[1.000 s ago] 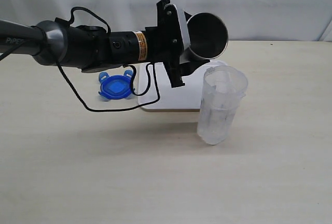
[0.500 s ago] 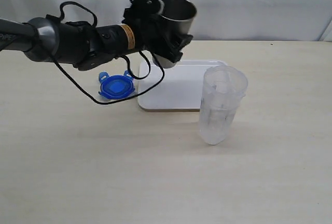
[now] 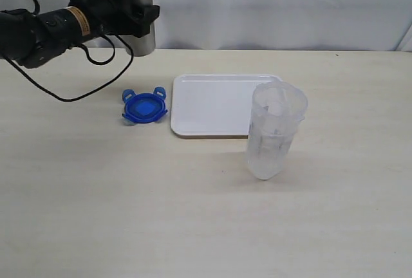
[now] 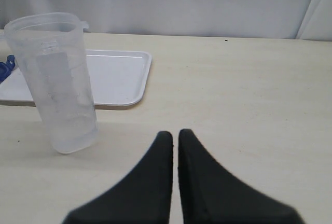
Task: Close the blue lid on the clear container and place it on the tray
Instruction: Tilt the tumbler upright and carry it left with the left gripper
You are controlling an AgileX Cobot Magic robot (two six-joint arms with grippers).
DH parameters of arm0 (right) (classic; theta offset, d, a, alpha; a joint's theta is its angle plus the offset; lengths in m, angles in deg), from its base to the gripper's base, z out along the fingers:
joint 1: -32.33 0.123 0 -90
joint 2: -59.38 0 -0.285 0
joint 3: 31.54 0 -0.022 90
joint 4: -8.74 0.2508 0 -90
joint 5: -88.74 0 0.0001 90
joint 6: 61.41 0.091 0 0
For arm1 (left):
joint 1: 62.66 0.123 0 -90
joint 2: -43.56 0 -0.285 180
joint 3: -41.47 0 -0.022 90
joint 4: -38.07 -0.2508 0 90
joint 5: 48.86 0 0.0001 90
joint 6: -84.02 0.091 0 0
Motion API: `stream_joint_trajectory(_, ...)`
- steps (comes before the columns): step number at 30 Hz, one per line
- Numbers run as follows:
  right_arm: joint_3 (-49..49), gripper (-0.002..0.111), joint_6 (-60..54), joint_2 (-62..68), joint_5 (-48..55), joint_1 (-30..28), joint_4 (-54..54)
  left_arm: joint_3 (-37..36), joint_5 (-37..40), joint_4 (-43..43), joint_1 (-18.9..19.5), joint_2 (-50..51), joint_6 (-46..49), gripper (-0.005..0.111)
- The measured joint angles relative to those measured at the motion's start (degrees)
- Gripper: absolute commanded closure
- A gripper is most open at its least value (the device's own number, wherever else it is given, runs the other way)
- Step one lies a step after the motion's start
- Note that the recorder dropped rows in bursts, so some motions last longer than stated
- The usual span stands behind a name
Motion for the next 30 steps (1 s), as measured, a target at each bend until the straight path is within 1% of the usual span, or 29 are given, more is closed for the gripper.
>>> stream_joint_trajectory(3, 0.0, 0.104, 0.0, 0.0, 0.0, 0.0, 0.0, 0.1, -0.52, 0.0, 1.51, 0.0, 3.37, 0.107)
stream_joint_trajectory(5, 0.0, 0.104, 0.0, 0.0, 0.0, 0.0, 0.0, 1.51, -1.27, 0.14, 3.03, 0.96, 4.76, 0.107)
stream_joint_trajectory(8, 0.0, 0.104, 0.0, 0.0, 0.0, 0.0, 0.0, 3.66, -2.02, 0.63, 5.13, 4.75, 4.76, 0.107)
stream_joint_trajectory(11, 0.0, 0.104, 0.0, 0.0, 0.0, 0.0, 0.0, 3.92, -1.92, 0.63, 6.58, 8.96, 4.85, 0.107)
stream_joint_trajectory(13, 0.0, 0.104, 0.0, 0.0, 0.0, 0.0, 0.0, 3.92, -1.8, 0.93, 7.16, 10.73, 5.19, 0.107)
stream_joint_trajectory(16, 0.0, 0.104, 0.0, 0.0, 0.0, 0.0, 0.0, 3.92, -3.03, 4.14, 7.8, 12.39, 7.6, 0.107)
stream_joint_trajectory(22, 0.0, 0.104, 0.0, 0.0, 0.0, 0.0, 0.0, 3.92, -7.46, 6.15, 9.66, 15.32, 8.28, 0.107)
stream_joint_trajectory(27, 0.0, 0.104, 0.0, 0.0, 0.0, 0.0, 0.0, 3.92, -7.09, 7.13, 9.79, 16.62, 12.33, 0.107)
stream_joint_trajectory(30, 0.0, 0.104, 0.0, 0.0, 0.0, 0.0, 0.0, 3.92, -7.09, 7.91, 9.79, 16.72, 12.95, 0.107)
